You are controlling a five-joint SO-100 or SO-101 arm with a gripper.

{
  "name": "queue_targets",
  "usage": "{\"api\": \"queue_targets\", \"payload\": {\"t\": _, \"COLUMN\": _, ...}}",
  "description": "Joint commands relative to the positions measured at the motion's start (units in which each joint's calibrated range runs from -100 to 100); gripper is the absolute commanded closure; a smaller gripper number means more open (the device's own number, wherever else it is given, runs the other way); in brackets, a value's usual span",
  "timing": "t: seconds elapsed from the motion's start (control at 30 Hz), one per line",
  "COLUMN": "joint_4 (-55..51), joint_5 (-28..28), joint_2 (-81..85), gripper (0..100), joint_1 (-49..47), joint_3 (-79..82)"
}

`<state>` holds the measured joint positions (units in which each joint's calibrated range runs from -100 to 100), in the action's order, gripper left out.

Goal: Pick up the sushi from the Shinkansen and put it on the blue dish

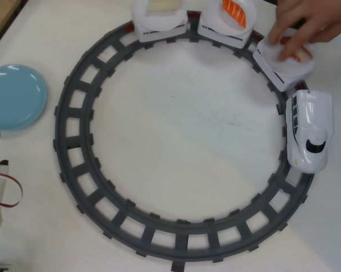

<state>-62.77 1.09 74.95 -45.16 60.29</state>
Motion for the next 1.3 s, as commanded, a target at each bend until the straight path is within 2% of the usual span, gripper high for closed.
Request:
{"api": "queue_targets", "payload": {"t": 0.0, "joint_4": -1.2, "joint_5": 0.7, "joint_2": 3.5, "gripper": 77, "joint_1": 13.8, "joint_3": 12.7}}
{"api": "queue_targets", "payload": {"t": 0.73, "joint_4": -1.1, "joint_5": 0.7, "joint_2": 3.5, "gripper": 77, "joint_1": 14.3, "joint_3": 11.8}}
{"api": "queue_targets", "payload": {"t": 1.27, "joint_4": -1.4, "joint_5": 1.4, "joint_2": 2.2, "gripper": 77, "joint_1": 13.6, "joint_3": 2.1}}
